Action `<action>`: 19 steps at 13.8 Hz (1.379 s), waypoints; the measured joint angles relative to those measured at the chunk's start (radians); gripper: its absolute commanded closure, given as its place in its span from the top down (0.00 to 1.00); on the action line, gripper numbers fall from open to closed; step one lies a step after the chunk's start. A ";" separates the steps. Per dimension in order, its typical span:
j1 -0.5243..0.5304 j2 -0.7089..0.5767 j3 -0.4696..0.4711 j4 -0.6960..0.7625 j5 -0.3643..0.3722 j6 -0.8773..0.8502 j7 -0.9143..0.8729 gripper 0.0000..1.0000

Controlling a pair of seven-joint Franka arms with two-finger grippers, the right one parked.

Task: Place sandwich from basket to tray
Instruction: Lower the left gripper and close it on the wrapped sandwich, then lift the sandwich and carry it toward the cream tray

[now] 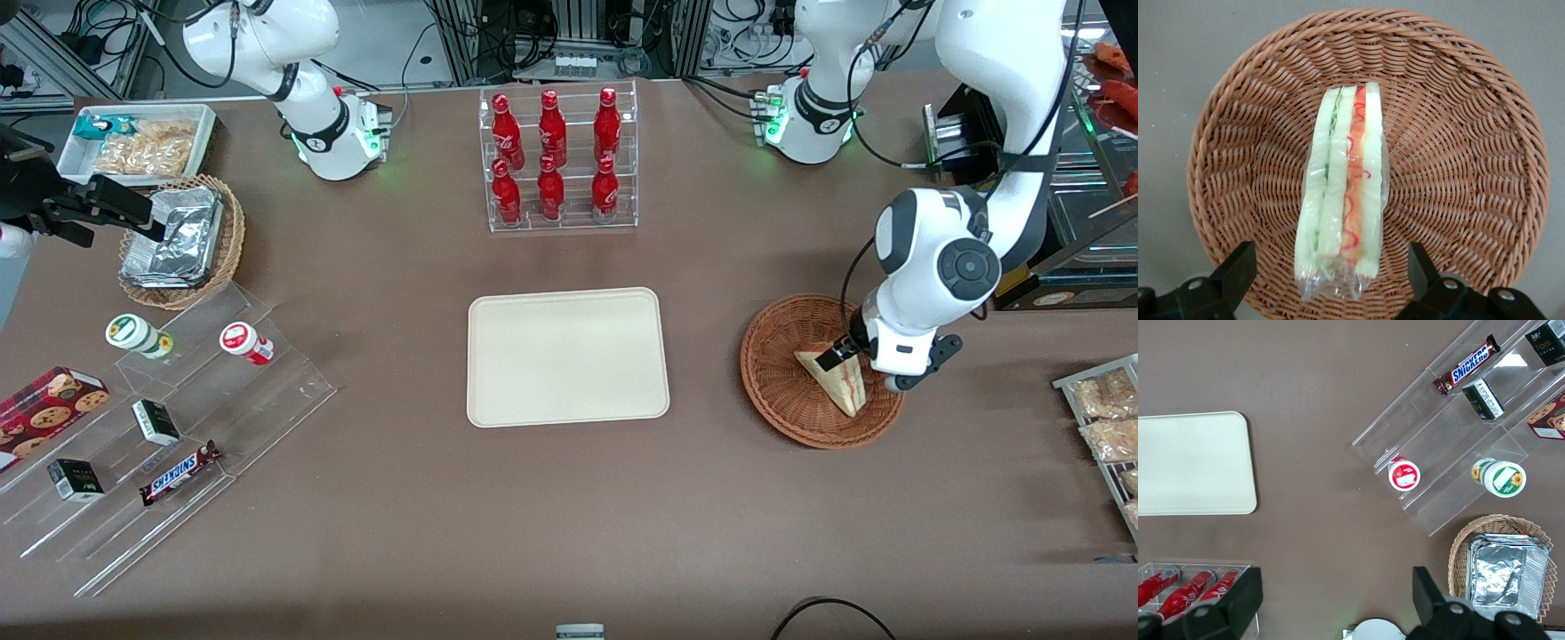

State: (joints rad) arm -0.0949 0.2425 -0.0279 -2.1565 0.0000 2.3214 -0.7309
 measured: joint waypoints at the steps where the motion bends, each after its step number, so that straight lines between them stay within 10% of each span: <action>1: 0.000 0.020 0.000 0.013 0.000 0.000 0.000 1.00; 2: 0.000 0.040 0.000 0.025 0.000 0.000 0.000 0.94; 5: 0.000 0.072 0.000 0.040 0.000 0.001 -0.003 0.14; 19: -0.034 0.064 -0.003 0.253 0.000 -0.358 0.051 0.08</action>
State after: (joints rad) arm -0.1288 0.3068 -0.0310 -1.9030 0.0001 1.9630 -0.6800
